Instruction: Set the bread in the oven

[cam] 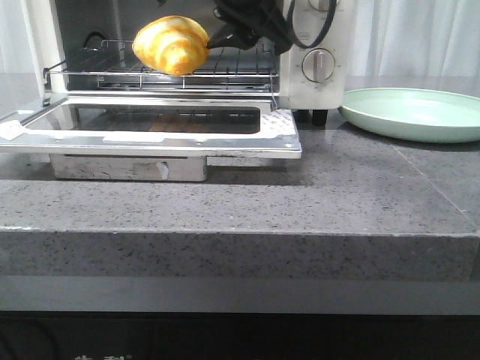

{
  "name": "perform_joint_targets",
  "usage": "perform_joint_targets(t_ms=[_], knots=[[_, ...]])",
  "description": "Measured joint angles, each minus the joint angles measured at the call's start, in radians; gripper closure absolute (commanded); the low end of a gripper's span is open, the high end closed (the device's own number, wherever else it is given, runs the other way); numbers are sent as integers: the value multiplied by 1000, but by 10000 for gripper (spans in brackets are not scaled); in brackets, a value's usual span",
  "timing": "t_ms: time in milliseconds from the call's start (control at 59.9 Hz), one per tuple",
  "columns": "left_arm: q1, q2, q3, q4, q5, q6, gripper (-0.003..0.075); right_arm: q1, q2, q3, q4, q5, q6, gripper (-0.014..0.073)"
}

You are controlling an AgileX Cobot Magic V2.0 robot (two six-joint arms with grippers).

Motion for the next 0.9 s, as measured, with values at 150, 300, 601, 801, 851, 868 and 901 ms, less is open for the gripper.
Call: perform_joint_targets(t_ms=[150, 300, 601, 801, 851, 868, 901], knots=[[0, 0, 0, 0, 0, 0, 741, 2, -81, 33, -7, 25, -4, 247], [0, 0, 0, 0, 0, 0, 741, 0, -177, 97, -48, 43, -44, 492], [0, 0, 0, 0, 0, 0, 741, -151, -343, 125, -238, 363, -143, 661], [0, 0, 0, 0, 0, 0, 741, -345, -470, 154, -439, 580, -150, 661], [0, 0, 0, 0, 0, 0, 741, -396, -511, 180, -489, 602, -150, 661], [0, 0, 0, 0, 0, 0, 741, -408, -523, 190, -503, 607, -150, 661], [0, 0, 0, 0, 0, 0, 741, -433, -556, 216, -536, 619, -150, 661]])
